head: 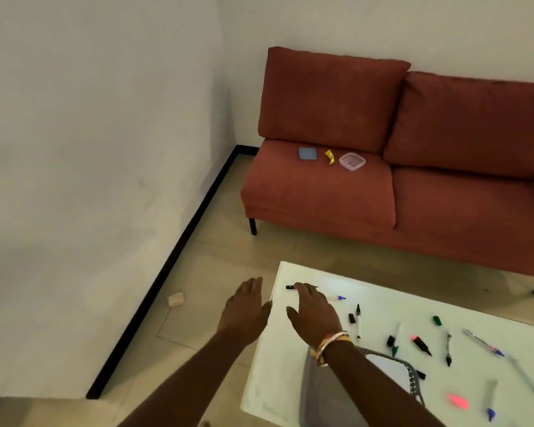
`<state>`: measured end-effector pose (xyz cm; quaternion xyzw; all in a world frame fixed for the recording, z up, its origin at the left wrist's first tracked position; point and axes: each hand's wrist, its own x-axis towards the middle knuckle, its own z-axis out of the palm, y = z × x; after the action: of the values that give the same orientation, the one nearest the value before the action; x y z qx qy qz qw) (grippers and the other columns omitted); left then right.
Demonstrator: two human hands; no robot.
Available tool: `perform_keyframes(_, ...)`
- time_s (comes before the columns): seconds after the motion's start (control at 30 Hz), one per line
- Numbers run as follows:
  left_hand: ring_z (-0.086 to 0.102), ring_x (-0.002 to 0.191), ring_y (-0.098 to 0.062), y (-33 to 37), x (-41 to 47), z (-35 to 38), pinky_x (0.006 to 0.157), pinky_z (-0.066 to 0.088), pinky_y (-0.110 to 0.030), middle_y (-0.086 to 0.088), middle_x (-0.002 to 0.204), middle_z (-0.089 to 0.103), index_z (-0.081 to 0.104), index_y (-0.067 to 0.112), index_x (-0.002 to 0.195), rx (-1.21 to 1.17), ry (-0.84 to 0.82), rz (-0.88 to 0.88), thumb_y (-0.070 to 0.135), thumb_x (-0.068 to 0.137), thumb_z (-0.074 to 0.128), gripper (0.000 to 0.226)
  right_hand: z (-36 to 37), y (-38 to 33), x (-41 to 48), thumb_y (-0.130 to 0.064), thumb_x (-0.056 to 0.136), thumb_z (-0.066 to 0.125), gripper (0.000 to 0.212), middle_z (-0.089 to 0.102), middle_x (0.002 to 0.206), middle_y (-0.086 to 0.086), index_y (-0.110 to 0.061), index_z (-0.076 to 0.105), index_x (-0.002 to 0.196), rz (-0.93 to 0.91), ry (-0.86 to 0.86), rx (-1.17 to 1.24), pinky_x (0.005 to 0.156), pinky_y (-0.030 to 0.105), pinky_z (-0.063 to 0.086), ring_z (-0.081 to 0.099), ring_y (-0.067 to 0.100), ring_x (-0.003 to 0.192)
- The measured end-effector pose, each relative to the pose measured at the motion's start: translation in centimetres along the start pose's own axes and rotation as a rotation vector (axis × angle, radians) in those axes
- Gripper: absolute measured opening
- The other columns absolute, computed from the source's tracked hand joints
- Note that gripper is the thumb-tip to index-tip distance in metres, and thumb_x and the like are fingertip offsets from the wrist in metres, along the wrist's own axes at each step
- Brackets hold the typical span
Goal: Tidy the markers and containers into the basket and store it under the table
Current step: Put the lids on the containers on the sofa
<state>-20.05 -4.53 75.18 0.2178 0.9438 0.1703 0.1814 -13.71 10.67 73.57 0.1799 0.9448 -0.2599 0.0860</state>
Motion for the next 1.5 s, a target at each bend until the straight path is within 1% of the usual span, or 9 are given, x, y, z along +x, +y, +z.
perform_keyframes(0.17,0.031,0.144,-0.023,-10.0,0.4,-5.6,0.113,0.035,-0.039,-0.008,0.157,0.030,0.020,0.013,0.153,0.006,0.020,0.006,0.039,0.102,0.043,0.062,4.7,-10.1,2.5,-0.035,0.094,0.056,0.059,0.041,0.151,0.005,-0.017,0.036,0.146,0.080,-0.033,0.030,0.108,0.040,0.042,0.043,0.026,0.136)
perform_keyframes(0.3,0.030,0.144,-0.022,-16.1,0.7,-9.6,0.115,0.033,-0.039,-0.007,0.157,0.030,0.020,0.013,0.153,0.053,0.004,0.031,0.038,0.102,0.043,0.061,7.1,-16.3,4.4,-0.036,0.093,0.057,0.059,0.040,0.151,0.003,-0.019,0.037,0.145,0.116,-0.037,0.058,0.107,0.042,0.043,0.044,0.025,0.135)
perform_keyframes(0.53,0.028,0.145,-0.022,-20.4,6.1,-14.0,0.115,0.033,-0.040,-0.007,0.157,0.028,0.019,0.013,0.153,0.073,0.016,0.058,0.039,0.102,0.043,0.061,7.5,-21.2,10.5,-0.038,0.092,0.058,0.062,0.038,0.153,0.004,-0.017,0.035,0.145,0.122,0.022,0.014,0.105,0.043,0.045,0.042,0.027,0.136)
perform_keyframes(0.77,0.032,0.143,-0.024,-19.2,16.8,-16.6,0.113,0.036,-0.041,-0.008,0.156,0.031,0.020,0.013,0.153,0.102,0.007,0.177,0.039,0.101,0.046,0.064,5.4,-21.9,20.1,-0.037,0.090,0.058,0.064,0.038,0.151,0.005,-0.017,0.033,0.145,0.172,0.115,0.043,0.103,0.046,0.045,0.040,0.028,0.136)
perform_keyframes(0.93,0.042,0.133,-0.020,-16.4,27.6,-19.1,0.106,0.040,-0.037,-0.005,0.147,0.040,0.027,0.015,0.147,0.130,-0.019,0.259,0.038,0.099,0.049,0.058,1.8,-20.3,29.8,-0.031,0.088,0.059,0.058,0.043,0.144,0.007,-0.013,0.037,0.138,0.236,0.147,0.116,0.102,0.044,0.042,0.041,0.029,0.132)
perform_keyframes(1.03,0.044,0.131,-0.020,-14.1,34.5,-20.6,0.106,0.042,-0.038,-0.005,0.145,0.043,0.027,0.016,0.147,0.159,-0.049,0.294,0.038,0.098,0.049,0.058,-1.2,-18.6,34.9,-0.030,0.084,0.059,0.065,0.039,0.148,0.005,-0.016,0.034,0.143,0.294,0.172,0.153,0.104,0.046,0.041,0.041,0.034,0.131)
perform_keyframes(1.17,0.037,0.138,-0.024,-10.8,42.9,-22.0,0.111,0.037,-0.041,-0.007,0.152,0.037,0.023,0.013,0.152,0.163,-0.060,0.348,0.040,0.099,0.047,0.064,-5.7,-16.1,40.2,-0.029,0.085,0.056,0.073,0.028,0.157,0.001,-0.024,0.024,0.150,0.393,0.181,0.165,0.109,0.054,0.034,0.027,0.037,0.142)
perform_keyframes(1.37,0.035,0.140,-0.025,-5.2,54.3,-20.8,0.112,0.035,-0.040,-0.008,0.155,0.032,0.020,0.014,0.153,0.160,-0.168,0.417,0.042,0.099,0.047,0.067,-10.4,-11.4,47.0,-0.032,0.084,0.056,0.062,0.039,0.149,-0.001,-0.024,0.035,0.142,0.496,0.251,0.161,0.104,0.051,0.041,0.038,0.028,0.136)
perform_keyframes(1.5,0.026,0.147,-0.024,-1.1,61.7,-19.7,0.116,0.030,-0.041,-0.007,0.161,0.023,0.015,0.015,0.155,0.101,-0.190,0.519,0.042,0.100,0.046,0.070,-13.2,-7.5,53.0,-0.034,0.085,0.058,0.068,0.035,0.154,0.001,-0.020,0.032,0.146,0.574,0.274,0.132,0.110,0.050,0.036,0.032,0.028,0.141)
